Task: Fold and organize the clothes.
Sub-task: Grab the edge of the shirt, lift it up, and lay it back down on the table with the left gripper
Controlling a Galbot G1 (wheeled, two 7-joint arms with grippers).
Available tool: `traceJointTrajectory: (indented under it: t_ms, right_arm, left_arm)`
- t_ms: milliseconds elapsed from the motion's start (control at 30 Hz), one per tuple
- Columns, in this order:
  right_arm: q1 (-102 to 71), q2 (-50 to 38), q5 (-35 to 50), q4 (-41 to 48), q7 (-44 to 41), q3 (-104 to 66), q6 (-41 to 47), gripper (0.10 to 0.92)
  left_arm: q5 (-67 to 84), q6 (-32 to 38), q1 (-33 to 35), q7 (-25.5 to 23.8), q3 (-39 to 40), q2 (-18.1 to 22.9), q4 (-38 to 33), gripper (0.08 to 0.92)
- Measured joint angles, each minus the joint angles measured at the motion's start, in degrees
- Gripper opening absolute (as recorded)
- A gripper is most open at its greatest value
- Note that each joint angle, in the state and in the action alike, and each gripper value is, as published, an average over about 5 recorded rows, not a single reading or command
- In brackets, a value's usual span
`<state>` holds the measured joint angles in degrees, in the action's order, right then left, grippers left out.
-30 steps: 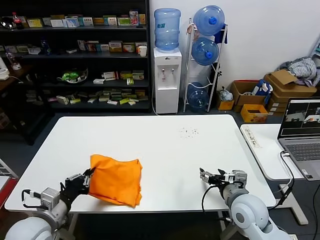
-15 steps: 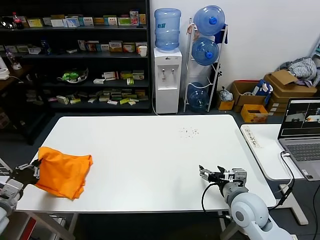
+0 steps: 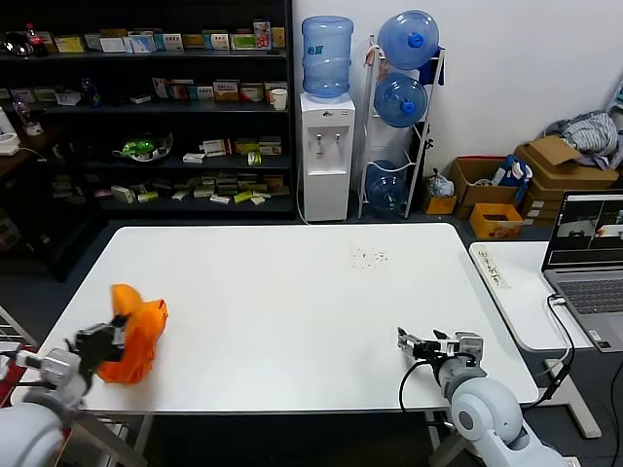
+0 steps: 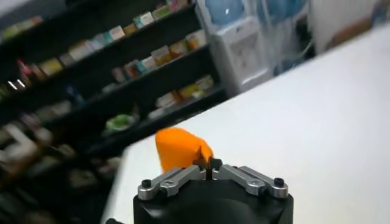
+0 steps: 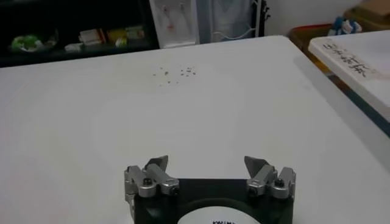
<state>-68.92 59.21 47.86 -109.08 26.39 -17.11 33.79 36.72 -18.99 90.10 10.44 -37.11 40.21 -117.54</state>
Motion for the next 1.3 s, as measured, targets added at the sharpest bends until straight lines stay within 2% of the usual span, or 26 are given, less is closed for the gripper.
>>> traceJointTrajectory:
  t_ms: [133,300,600,800,1300]
  right_arm:
    - [-0.83,1.01,-1.59,0.79,0.19,-0.88,0.12,0.823]
    - [-2.12,2.13,-2.96,0.94,0.33,-2.23,0.03,0.823]
    - [-3.56,3.68,-4.63,0.07,-0.68,-3.45,-1.76,0.823]
    - [-3.72,3.75,-5.31,-0.89,-1.81,-3.76,-3.49,0.823]
    - [-4.45,3.27,-6.31,-3.19,-4.19,-4.68,-7.44,0.823]
  left_arm:
    - [12.15,-1.65,-7.40,6.27,10.42,6.23,-1.73,0.107]
    - [21.80,-2.79,-16.28,12.04,21.38,14.99,0.09,0.107]
    - [28.88,-3.64,-26.28,17.41,30.82,27.10,4.09,0.107]
    - [30.42,-4.26,-28.41,19.38,35.07,31.65,4.89,0.107]
    - [27.95,-3.80,-29.80,19.62,39.25,37.16,7.52,0.107]
